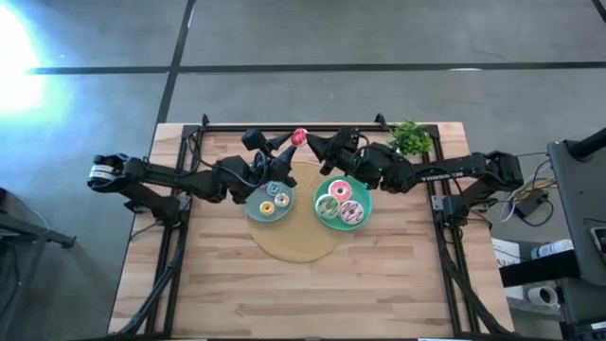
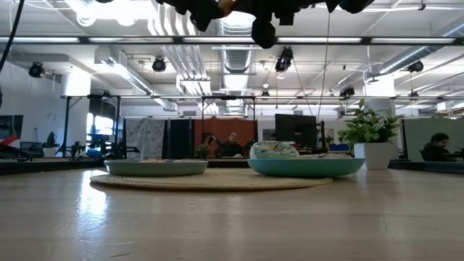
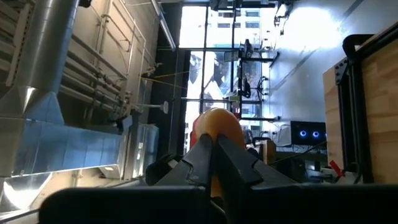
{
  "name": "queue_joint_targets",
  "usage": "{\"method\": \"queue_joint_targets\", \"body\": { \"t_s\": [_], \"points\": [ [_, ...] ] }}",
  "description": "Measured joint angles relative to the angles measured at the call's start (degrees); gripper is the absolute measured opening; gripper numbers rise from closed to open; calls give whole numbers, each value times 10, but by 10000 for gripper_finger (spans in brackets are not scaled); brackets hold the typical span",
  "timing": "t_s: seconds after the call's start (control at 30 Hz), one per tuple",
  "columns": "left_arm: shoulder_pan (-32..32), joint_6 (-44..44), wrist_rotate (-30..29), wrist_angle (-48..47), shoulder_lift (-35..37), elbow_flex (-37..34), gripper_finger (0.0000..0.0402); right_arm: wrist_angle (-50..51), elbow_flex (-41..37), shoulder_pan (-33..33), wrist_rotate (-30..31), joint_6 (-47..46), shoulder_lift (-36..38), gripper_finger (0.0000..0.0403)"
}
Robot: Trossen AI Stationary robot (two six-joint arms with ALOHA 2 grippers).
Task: Pick & Place donuts
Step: Put the small orange donut on the light blue plate
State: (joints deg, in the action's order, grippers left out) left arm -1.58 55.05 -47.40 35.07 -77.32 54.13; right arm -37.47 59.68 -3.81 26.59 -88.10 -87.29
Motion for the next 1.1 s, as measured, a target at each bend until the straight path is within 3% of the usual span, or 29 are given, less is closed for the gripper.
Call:
{"method": "queue_joint_targets", "body": {
  "t_s": [0.47, 0.67, 0.83, 1.1],
  "points": [
    [0, 0, 0, -25, 0, 0, 27, 1, 0, 0, -13, 12, 0, 11],
    [-1, 8, -8, -27, 0, 0, 7, 1, 0, 0, -26, 41, 0, 16],
    [-1, 25, -41, -39, 2, 0, 6, 11, -2, -1, -46, 73, 5, 56],
    [0, 7, -86, -122, 6, 0, 5, 26, -8, -5, -80, 139, 48, 152]
  ]
}}
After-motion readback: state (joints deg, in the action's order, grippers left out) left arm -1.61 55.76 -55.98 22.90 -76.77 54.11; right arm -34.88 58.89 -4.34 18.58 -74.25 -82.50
